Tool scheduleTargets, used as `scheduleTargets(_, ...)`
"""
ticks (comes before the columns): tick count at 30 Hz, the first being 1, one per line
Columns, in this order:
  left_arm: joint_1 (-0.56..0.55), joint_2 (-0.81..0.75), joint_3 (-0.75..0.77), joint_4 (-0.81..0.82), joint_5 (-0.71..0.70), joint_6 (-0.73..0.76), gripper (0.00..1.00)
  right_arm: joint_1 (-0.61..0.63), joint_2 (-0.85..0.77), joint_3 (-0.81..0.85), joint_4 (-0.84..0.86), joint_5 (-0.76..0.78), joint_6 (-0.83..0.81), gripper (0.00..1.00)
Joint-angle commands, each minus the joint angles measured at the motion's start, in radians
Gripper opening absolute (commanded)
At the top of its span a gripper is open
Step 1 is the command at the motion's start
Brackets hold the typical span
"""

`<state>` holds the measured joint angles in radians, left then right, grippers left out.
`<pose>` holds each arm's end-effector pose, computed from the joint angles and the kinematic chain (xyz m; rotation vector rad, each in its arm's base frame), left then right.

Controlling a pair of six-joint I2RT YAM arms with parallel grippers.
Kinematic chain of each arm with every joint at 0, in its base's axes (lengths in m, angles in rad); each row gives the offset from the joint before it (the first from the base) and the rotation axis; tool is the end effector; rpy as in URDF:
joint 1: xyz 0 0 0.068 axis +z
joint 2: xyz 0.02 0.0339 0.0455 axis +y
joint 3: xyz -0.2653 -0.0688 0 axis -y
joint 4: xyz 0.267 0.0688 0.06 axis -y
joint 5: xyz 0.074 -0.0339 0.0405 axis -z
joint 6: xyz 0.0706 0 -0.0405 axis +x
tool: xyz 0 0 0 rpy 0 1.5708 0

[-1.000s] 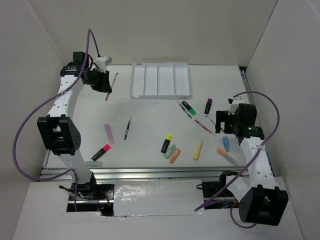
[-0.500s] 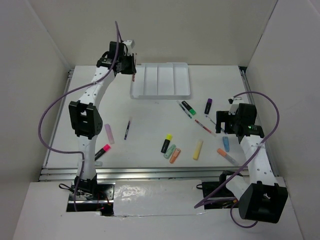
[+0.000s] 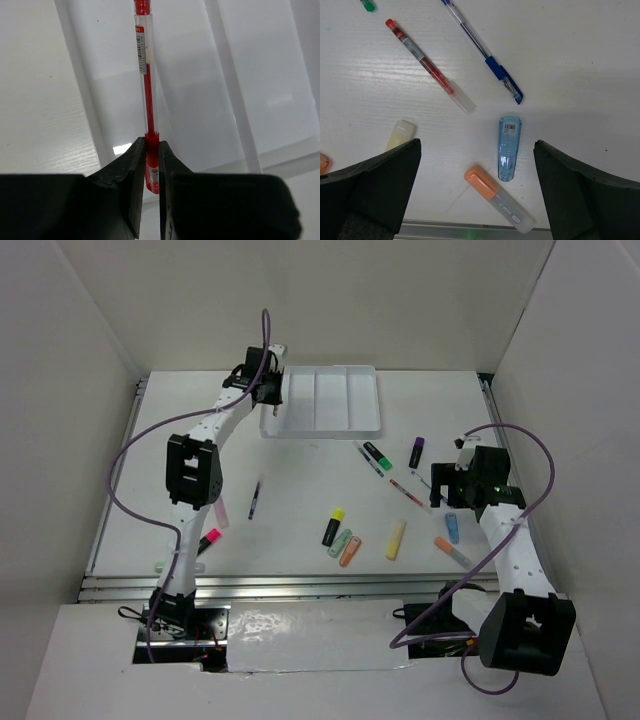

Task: Sort the stationery into containers
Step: Place the pen in the storage box.

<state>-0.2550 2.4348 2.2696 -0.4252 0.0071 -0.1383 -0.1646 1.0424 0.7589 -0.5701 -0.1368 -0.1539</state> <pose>0.5951 -0.1556 0.2206 0.1307 2.1666 -0.2339 0.2521 -0.0321 0.2171 -0.0490 2.4133 0.0198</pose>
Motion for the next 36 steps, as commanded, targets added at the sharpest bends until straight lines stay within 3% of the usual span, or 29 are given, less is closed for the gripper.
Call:
scheduleTargets(1,-0.004,0.035,0.038,0.072,-0.051,0.003,0.10,-0.006,0.015,0.026,0.006,-0.015,0.001,1.00)
scheduleTargets(13,-0.004,0.095,0.024,0.092,-0.058,-0.012,0.18,0.014,0.088,0.082,-0.047,-0.003,-0.049,0.94)
scheduleTargets(19,-0.023,0.099,0.016,0.101,-0.087,-0.001,0.32,0.027,0.096,0.088,-0.054,0.009,-0.047,0.96)
scheduleTargets(23,-0.027,0.087,0.018,0.101,-0.091,-0.007,0.51,0.037,0.110,0.099,-0.060,0.016,-0.042,0.97)
scheduleTargets(26,-0.024,0.053,0.019,0.098,-0.096,-0.015,0.57,0.043,0.108,0.102,-0.060,0.020,-0.041,0.97)
scheduleTargets(31,0.019,-0.144,-0.034,0.059,-0.053,-0.061,0.51,0.056,0.094,0.108,-0.065,0.023,-0.039,0.97)
scheduleTargets(35,0.079,-0.360,-0.223,0.016,0.104,-0.012,0.31,0.065,0.071,0.100,-0.063,0.019,-0.041,0.98)
scheduleTargets(36,0.094,-0.397,-0.302,-0.006,0.144,0.068,0.28,0.066,0.067,0.100,-0.063,0.013,-0.042,0.97)
